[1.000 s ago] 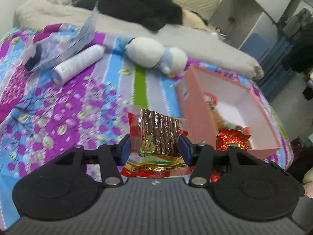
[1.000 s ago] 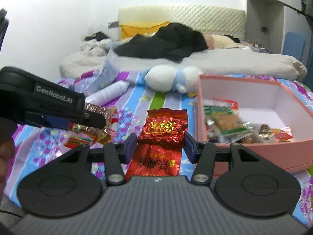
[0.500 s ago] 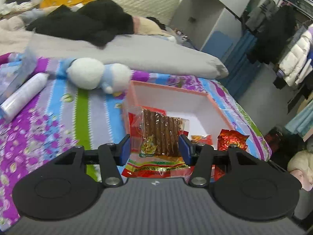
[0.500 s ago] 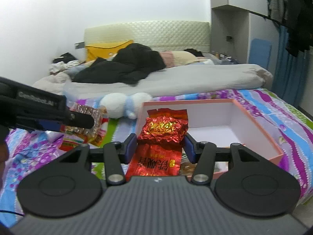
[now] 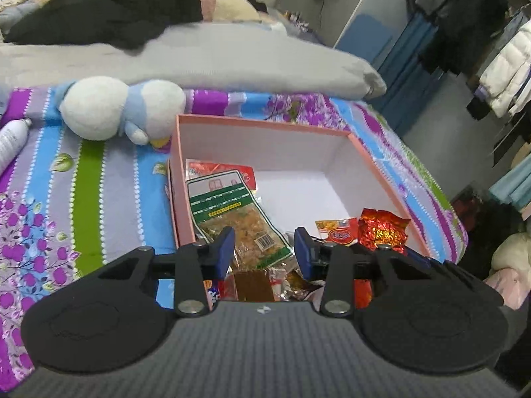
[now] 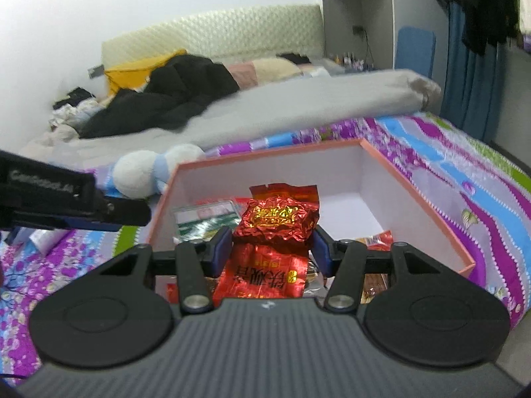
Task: Organize snacks
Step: 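Lower both packets into the pink box and open both tools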
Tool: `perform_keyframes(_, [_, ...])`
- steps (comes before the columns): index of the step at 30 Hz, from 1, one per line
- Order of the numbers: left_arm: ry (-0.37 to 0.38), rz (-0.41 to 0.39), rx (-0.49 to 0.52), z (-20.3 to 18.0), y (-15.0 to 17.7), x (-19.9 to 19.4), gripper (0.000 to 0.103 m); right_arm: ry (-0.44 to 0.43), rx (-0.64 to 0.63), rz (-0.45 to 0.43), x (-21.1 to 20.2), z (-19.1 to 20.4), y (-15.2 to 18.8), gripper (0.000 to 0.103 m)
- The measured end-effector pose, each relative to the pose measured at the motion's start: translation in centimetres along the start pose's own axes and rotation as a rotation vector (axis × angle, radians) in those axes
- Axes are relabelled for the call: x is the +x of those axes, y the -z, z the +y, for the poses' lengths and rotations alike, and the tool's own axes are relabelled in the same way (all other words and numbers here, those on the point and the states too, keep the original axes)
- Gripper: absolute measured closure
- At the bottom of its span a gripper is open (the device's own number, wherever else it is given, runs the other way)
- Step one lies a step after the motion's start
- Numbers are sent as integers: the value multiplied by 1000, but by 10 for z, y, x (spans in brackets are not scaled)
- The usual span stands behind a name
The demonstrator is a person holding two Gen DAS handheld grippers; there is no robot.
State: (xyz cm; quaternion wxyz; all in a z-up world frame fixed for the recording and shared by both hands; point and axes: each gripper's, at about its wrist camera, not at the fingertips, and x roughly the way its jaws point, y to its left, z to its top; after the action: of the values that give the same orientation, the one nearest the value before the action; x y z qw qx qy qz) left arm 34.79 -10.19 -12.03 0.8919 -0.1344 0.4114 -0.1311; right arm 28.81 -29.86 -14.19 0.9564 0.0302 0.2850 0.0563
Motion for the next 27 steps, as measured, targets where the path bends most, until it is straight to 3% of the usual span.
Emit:
perform_keyframes(8, [-42, 44, 24, 10, -15, 46, 57, 17, 26, 77, 51, -16, -6, 47])
perform_keyframes(9, [-48, 45, 26, 12, -16, 48, 57, 17, 30, 81, 55, -17, -7, 45])
perform_keyframes(11, [-76, 42, 43, 16, -19, 50, 56, 24, 57, 89, 61, -19, -7, 23])
perform_keyframes(13, [-84, 36, 44, 21, -22, 48, 53, 28, 82, 82, 60, -21, -7, 18])
perform_keyframes(17, [-81, -4, 50, 23, -27, 30, 47, 25, 91, 73, 52, -20, -9, 18])
perform_keyframes(21, [-46, -52, 62, 14, -25, -3, 33, 29, 107, 27, 30, -14, -14, 18])
perform_keyframes(27, [-59, -125, 143, -5, -13, -56, 14, 9, 136, -41, -22, -3, -16, 18])
